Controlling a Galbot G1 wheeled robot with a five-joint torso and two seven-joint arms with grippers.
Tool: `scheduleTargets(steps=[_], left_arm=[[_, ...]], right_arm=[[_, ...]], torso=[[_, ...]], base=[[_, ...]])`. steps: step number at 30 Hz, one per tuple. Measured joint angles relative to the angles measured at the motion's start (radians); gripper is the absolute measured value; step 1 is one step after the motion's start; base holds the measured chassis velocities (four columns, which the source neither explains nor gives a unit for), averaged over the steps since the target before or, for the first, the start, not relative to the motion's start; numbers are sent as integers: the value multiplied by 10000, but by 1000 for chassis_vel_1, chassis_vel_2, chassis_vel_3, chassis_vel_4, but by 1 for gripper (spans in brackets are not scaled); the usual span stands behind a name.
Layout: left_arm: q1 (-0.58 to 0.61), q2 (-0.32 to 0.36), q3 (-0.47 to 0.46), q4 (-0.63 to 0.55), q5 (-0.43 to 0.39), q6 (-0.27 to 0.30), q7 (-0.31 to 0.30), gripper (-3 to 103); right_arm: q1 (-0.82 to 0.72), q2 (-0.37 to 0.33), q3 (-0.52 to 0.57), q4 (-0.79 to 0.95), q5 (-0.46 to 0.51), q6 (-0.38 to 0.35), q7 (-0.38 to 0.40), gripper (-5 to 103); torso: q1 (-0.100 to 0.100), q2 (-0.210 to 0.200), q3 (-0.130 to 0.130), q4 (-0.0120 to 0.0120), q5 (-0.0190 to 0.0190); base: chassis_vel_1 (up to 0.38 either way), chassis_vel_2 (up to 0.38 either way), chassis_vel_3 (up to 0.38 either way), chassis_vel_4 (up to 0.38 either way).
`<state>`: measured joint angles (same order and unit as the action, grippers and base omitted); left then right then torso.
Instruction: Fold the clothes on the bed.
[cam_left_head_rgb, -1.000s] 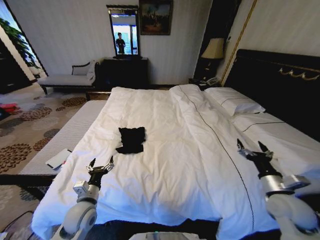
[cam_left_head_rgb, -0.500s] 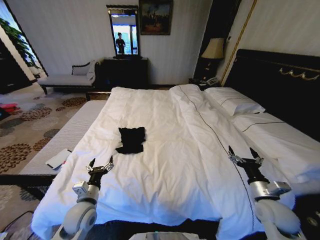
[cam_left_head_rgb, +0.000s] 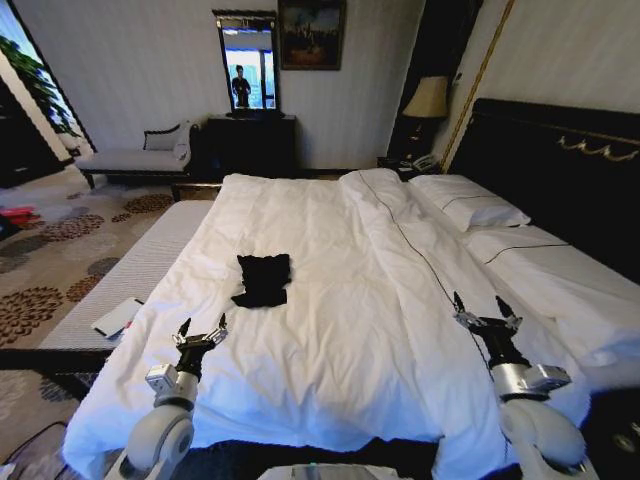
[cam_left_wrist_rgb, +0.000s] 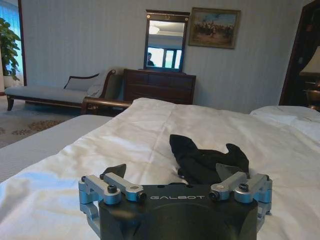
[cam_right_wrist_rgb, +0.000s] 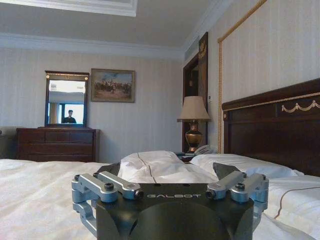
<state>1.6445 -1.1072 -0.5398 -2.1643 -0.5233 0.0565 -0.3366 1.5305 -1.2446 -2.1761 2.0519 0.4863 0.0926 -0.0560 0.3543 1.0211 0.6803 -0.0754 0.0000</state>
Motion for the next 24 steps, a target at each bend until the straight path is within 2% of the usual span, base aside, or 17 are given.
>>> scheduleTargets(steps=[12, 24], left_arm=[[52, -76, 52, 27, 76, -35, 22, 100], [18, -83, 78, 63, 77, -40, 25, 100]], right_arm=[[-111, -446, -152, -75, -142, 284, -190, 100], [-51, -391, -177, -97, -122, 363, -190, 100]], torso=[[0, 0, 0, -1, 1], [-1, 0, -1, 2, -2]], base=[[21, 22, -25, -27], [193, 188, -184, -194]])
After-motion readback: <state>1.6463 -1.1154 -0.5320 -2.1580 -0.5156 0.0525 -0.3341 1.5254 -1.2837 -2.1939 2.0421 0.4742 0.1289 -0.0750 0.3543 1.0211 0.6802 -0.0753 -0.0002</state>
